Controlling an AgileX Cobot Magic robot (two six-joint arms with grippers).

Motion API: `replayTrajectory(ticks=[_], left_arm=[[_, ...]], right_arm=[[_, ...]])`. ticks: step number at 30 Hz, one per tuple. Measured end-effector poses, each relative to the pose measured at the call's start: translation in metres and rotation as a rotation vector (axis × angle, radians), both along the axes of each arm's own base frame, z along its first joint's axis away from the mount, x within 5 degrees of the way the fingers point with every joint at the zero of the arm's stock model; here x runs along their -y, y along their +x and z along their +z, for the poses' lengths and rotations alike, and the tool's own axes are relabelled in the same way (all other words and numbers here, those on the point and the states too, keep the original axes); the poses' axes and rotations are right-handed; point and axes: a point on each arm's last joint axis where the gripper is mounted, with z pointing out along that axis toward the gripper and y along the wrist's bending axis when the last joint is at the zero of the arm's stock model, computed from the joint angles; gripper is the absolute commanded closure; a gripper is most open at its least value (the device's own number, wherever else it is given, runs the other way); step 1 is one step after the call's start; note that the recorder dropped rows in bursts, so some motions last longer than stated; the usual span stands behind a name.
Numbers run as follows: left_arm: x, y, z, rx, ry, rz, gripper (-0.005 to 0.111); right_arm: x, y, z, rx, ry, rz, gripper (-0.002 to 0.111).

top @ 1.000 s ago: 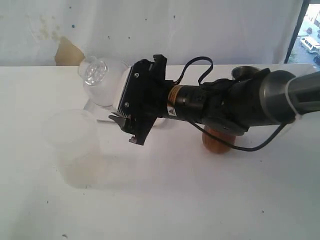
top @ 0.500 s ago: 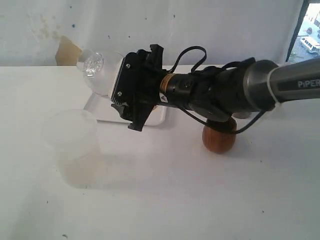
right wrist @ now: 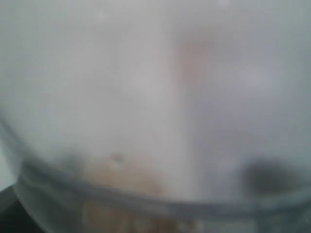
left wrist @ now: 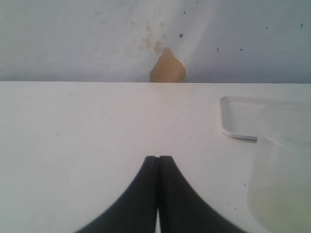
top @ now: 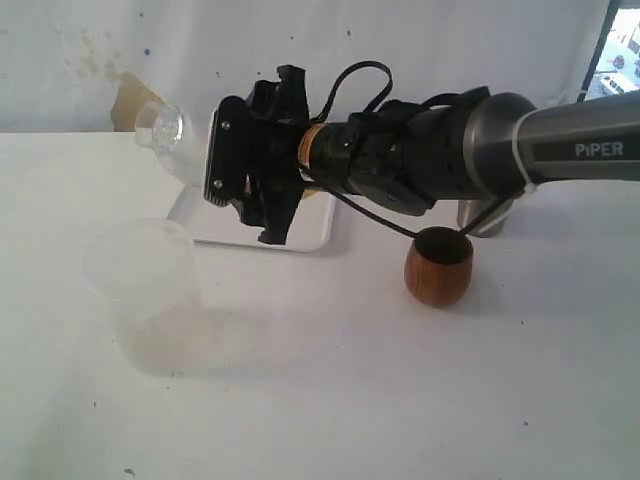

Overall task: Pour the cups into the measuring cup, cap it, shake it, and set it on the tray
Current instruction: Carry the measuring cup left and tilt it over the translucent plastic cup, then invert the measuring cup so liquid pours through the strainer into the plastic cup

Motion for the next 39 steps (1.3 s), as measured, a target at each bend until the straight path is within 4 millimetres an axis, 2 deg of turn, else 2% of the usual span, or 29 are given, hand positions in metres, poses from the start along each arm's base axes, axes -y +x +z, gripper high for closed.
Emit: replayTrajectory(ticks=[3,12,39], left_arm=[[0.0000,0.0000,0.0000,0.000,0.000,0.000,0.003],[0.0000,0.0000,0.0000,0.000,0.000,0.000,0.003],[0.0000,0.0000,0.0000,0.000,0.000,0.000,0.003]], right_arm=[[-0.0035,-0.0032,-0.0067,0.013,-0.073,0.019,0.108],[-0.0054,0.0010,-0.0046,0.099,-0.217,0.056,0.108],[-0.0022,0.0020,-0.0073,0.251,-0.452,0.163,0.108]])
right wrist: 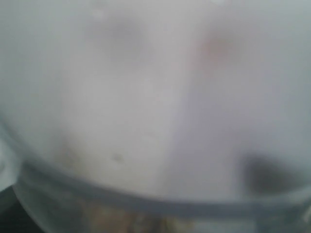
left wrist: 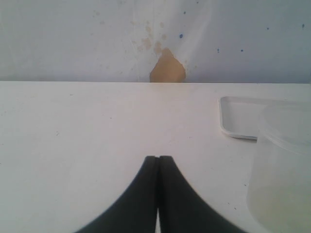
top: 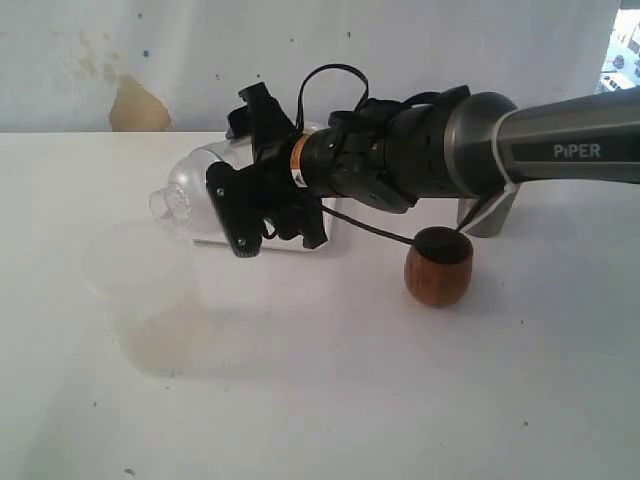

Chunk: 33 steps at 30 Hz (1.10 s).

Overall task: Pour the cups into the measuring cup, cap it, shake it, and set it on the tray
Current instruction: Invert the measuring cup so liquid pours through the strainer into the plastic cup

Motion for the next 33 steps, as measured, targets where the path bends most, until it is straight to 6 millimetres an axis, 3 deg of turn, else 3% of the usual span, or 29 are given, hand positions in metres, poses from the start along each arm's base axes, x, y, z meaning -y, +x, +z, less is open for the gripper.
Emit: replayTrajectory(ticks=[8,23,33], left_arm=[[0.000,0.000,0.000,0.000,0.000,0.000,0.003],[0.000,0.000,0.000,0.000,0.000,0.000,0.003],[0.000,0.000,0.000,0.000,0.000,0.000,0.003]], right_arm=[[-0.008,-0.006,0.001,0.046,-0.049,0.062,0.108],[-0.017,-0.002,0.021,0.130,-0.045,0.095,0.108],[-0.022,-0.004,0.020,0.178,-0.090,0.148,0.108]])
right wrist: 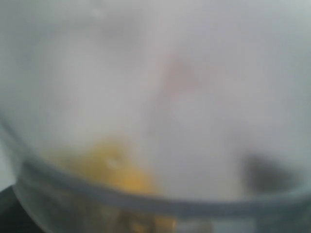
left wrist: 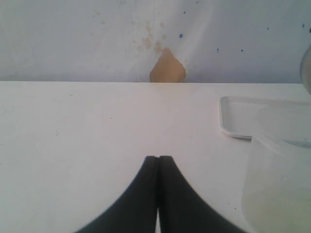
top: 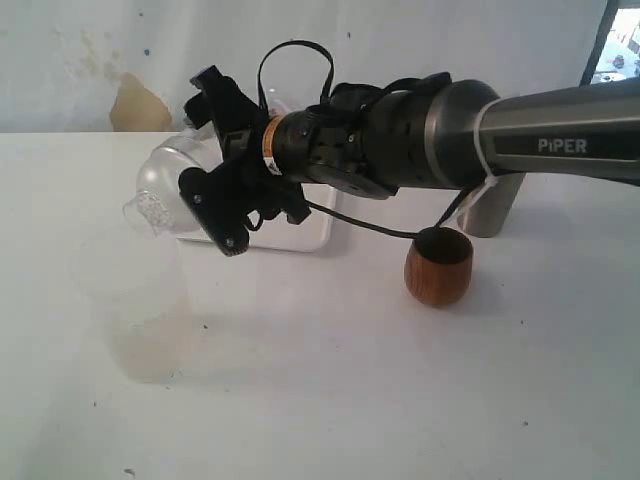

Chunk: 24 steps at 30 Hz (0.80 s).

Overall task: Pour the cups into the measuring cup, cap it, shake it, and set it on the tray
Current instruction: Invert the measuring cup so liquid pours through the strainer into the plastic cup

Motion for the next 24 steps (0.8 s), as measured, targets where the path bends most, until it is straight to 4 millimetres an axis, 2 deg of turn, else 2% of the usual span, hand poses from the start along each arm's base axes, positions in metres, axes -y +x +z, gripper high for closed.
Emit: replayTrajectory(ticks=[24], left_arm=[[0.0000,0.0000,0.0000,0.000,0.000,0.000,0.003]], right_arm=[[-0.0068,-0.0025,0.0070,0.094,0.024,0.100,0.108]])
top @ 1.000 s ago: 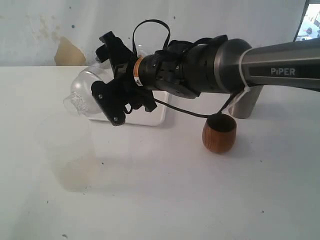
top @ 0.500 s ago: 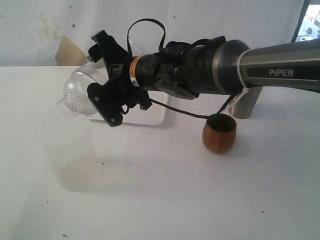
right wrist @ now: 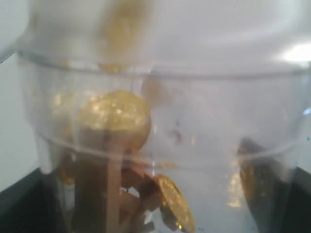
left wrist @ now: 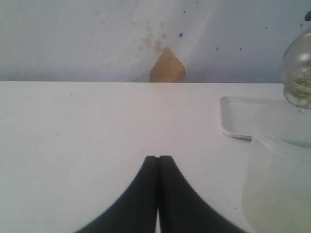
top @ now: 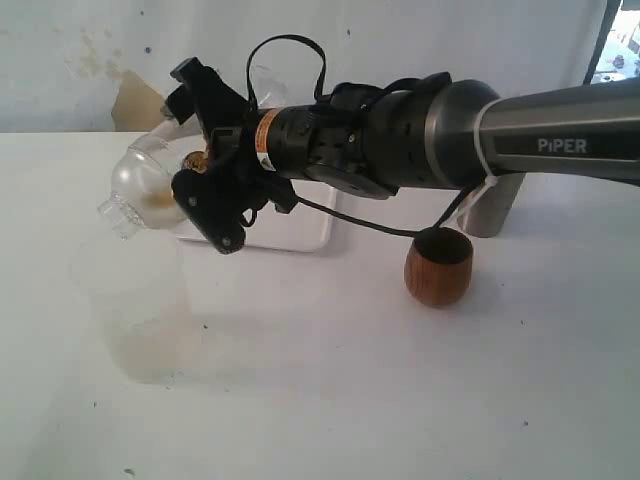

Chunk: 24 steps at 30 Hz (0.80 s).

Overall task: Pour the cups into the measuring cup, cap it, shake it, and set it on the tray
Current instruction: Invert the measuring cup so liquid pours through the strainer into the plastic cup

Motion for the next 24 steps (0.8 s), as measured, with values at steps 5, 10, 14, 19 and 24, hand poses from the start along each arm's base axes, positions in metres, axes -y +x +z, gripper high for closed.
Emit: replayTrajectory(ticks=[5,10,14,19,24], left_arm=[[0.000,0.000,0.000,0.000,0.000,0.000,0.003],[0.000,0.000,0.000,0.000,0.000,0.000,0.003],[0.000,0.000,0.000,0.000,0.000,0.000,0.003],[0.000,0.000,0.000,0.000,0.000,0.000,0.003],[0.000,0.000,0.000,0.000,0.000,0.000,0.003]], right_arm=[[0.000,0.000,0.000,0.016,-0.015,0.008,0.108],[-0.004,-0.003,0.002,0.103,-0.061,0.070,0.108],[-0.010,-0.009,0.004,0.149,-0.073,0.117,0.108],[-0.013,-0.011,0.004,0.178,-0.104,0.136,0.108],[-0.009,-0.013,0.013,0.194,-0.118,0.124,0.108]])
